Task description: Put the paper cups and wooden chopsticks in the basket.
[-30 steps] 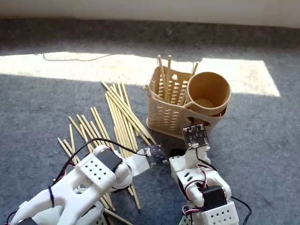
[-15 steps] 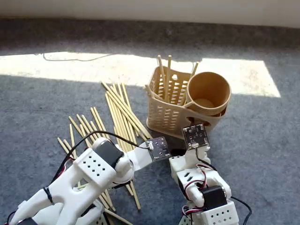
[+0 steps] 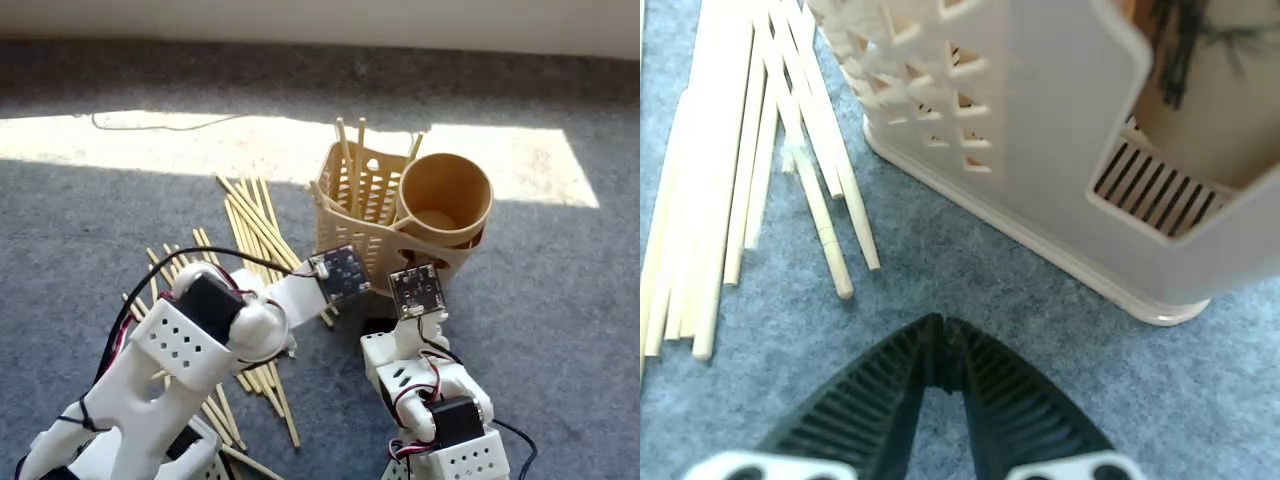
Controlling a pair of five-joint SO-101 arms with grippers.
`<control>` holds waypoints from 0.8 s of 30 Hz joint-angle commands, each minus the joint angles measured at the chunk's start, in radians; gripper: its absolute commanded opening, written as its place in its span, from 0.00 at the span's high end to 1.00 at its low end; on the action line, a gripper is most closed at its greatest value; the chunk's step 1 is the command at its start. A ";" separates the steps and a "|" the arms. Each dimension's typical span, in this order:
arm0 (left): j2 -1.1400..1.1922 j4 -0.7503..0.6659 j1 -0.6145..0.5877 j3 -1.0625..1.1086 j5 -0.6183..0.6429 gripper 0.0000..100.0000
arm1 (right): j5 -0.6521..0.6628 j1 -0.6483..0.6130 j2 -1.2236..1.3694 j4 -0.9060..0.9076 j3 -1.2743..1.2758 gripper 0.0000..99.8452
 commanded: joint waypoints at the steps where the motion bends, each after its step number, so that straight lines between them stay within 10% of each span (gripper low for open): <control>1: -0.022 0.005 -0.015 -0.130 -0.009 0.99 | 0.000 0.013 -0.008 -0.025 0.134 0.98; 24: -0.018 -0.236 -0.016 -0.613 0.094 0.99 | 0.000 0.013 -0.008 -0.025 0.134 0.98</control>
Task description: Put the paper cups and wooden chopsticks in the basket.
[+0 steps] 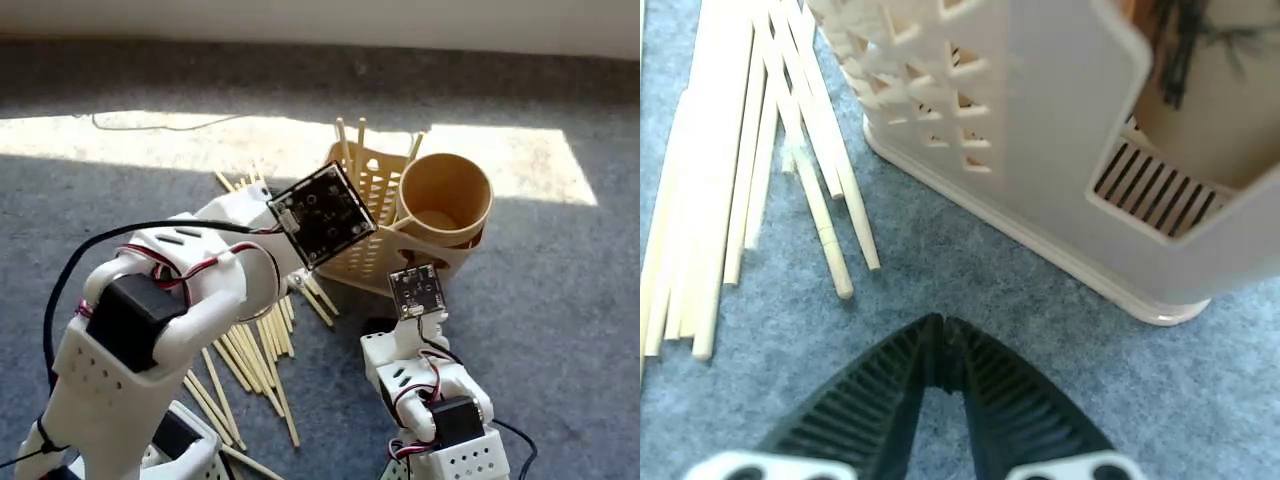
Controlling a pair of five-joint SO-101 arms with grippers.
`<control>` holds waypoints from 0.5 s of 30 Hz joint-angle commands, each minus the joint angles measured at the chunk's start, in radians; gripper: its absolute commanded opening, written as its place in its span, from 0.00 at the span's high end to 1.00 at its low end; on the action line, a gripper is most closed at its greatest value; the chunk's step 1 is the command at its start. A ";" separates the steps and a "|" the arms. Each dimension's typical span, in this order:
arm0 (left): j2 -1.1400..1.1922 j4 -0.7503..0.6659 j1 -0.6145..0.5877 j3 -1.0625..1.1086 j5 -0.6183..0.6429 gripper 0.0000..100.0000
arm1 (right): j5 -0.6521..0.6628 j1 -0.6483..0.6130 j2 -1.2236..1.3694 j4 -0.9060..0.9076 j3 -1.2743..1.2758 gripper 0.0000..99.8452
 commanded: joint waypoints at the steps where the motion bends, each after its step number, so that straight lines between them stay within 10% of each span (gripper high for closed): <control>1: -0.016 -0.100 -0.015 -0.079 0.072 0.99 | 0.000 0.013 -0.008 -0.025 0.134 0.98; 15: -0.015 -0.399 -0.007 -0.183 0.239 0.99 | 0.000 0.010 -0.008 -0.025 0.134 0.98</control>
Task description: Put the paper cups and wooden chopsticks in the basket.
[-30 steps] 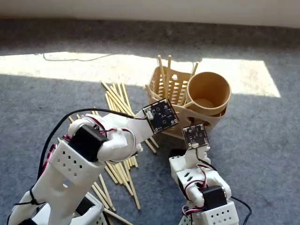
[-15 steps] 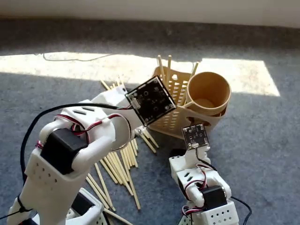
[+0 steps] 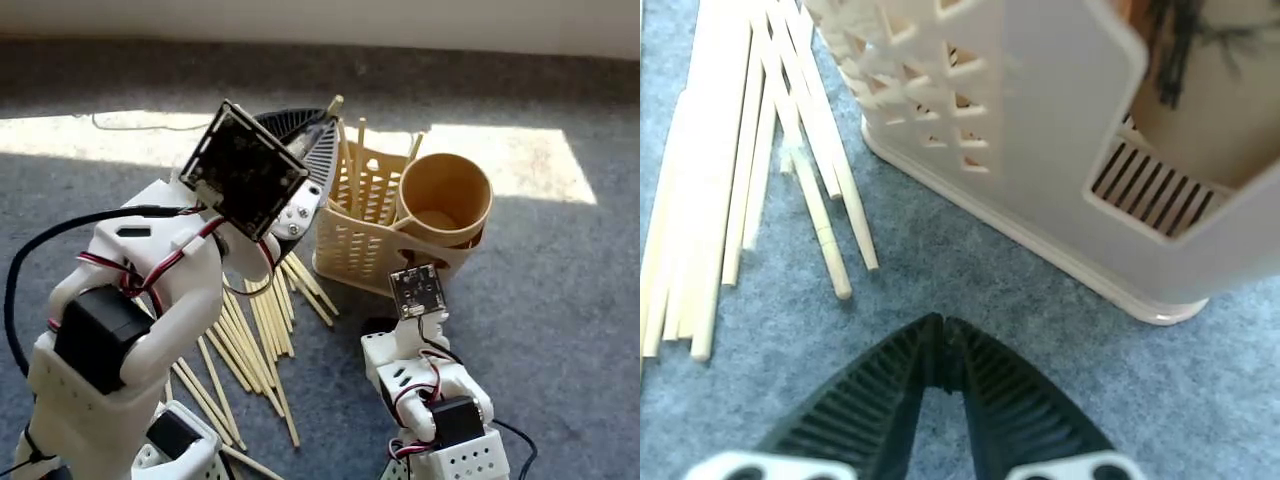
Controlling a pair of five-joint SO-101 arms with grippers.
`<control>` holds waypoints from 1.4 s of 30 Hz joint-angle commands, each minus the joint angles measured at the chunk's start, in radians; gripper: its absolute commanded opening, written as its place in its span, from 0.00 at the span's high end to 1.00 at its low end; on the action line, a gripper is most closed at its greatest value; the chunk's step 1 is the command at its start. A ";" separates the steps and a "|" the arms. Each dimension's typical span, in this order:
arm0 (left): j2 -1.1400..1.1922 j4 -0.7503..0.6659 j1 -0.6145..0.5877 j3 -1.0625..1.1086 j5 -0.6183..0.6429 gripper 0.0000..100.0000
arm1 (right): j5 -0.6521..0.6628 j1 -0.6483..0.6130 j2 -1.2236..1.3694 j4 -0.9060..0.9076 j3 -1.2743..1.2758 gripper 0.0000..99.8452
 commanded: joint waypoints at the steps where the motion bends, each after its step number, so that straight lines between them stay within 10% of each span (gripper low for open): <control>1: -0.013 -0.077 -0.007 -0.058 0.025 0.99 | 0.000 0.007 -0.008 -0.025 0.134 0.98; 20: -0.013 -0.305 -0.012 -0.045 0.281 0.99 | 0.000 0.007 -0.008 -0.027 0.134 0.98; 42: -0.022 -0.542 -0.067 0.403 0.284 0.94 | 0.000 0.007 -0.008 -0.028 0.134 0.98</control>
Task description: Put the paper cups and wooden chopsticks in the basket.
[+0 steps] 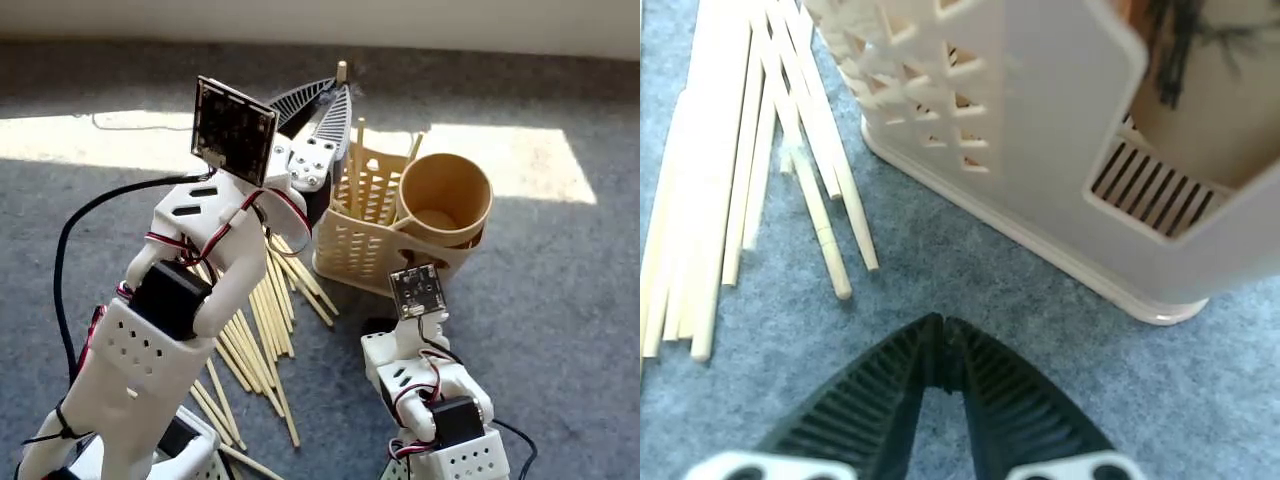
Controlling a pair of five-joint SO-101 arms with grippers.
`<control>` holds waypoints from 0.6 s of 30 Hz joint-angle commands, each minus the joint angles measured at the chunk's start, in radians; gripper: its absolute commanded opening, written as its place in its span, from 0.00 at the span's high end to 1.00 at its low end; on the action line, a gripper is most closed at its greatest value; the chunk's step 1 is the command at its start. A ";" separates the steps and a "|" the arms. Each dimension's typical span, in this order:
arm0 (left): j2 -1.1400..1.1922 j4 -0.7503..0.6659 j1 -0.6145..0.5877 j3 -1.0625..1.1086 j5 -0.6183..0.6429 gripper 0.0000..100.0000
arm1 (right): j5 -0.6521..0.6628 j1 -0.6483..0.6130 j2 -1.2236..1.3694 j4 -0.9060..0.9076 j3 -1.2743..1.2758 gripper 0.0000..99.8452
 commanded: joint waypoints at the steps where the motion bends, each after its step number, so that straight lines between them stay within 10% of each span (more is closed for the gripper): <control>1: -0.024 0.015 -0.008 -0.010 0.006 0.92 | 0.000 0.007 -0.008 -0.028 0.134 0.98; 18: -0.024 0.522 -0.012 -0.259 -0.040 0.89 | 0.000 0.007 -0.008 -0.027 0.134 0.98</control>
